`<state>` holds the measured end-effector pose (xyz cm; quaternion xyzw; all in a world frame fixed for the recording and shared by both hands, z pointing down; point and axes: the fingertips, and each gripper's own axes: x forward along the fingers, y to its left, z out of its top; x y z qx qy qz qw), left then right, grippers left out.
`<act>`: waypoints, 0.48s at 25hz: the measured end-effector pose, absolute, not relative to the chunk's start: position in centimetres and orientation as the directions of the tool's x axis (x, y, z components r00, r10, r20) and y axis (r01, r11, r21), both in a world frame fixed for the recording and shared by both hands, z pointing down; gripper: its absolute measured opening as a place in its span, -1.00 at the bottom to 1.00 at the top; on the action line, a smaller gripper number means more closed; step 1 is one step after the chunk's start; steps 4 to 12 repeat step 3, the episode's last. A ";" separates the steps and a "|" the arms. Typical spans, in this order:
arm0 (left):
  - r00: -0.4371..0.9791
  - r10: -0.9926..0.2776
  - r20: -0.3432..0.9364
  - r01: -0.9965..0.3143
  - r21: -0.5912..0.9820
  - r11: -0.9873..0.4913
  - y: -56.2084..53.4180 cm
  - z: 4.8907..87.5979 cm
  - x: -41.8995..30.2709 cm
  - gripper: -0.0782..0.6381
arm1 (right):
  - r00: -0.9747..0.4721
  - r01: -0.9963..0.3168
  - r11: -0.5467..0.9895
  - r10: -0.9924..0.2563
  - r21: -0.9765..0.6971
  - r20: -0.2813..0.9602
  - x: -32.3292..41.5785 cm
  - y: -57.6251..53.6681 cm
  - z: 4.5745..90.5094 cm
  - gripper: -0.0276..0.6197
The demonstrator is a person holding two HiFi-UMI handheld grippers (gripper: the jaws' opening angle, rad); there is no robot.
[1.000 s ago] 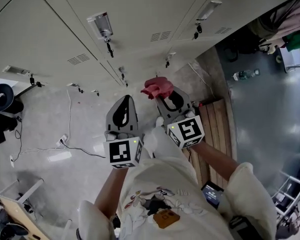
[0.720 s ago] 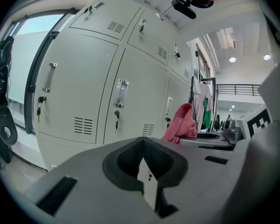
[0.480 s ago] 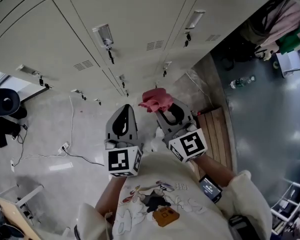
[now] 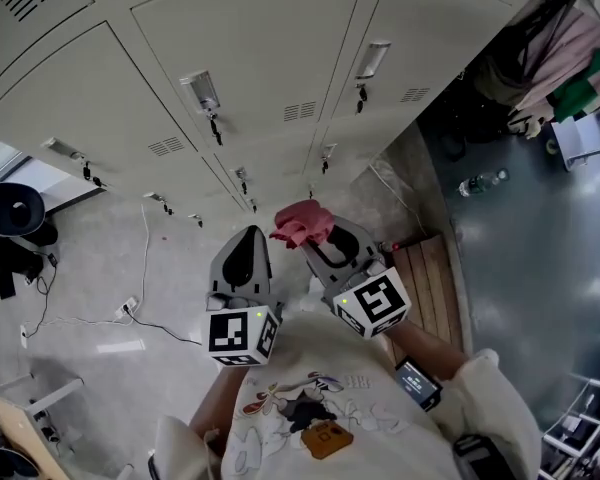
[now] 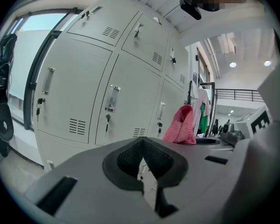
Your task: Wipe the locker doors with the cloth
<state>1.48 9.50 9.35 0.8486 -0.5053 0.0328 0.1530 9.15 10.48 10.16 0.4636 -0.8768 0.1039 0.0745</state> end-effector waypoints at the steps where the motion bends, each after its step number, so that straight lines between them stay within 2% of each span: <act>1: 0.486 -0.848 0.213 -0.868 0.232 -0.439 9.8 9.4 1.7 -0.77 | -0.564 -0.825 0.553 -0.791 -0.117 0.235 9.3 10.8 10.2 -0.48; 12: 0.481 -0.849 0.218 -0.871 0.230 -0.434 10.4 9.3 2.1 -0.77 | -0.574 -0.818 0.563 -0.780 -0.118 0.248 9.5 11.5 10.3 -0.48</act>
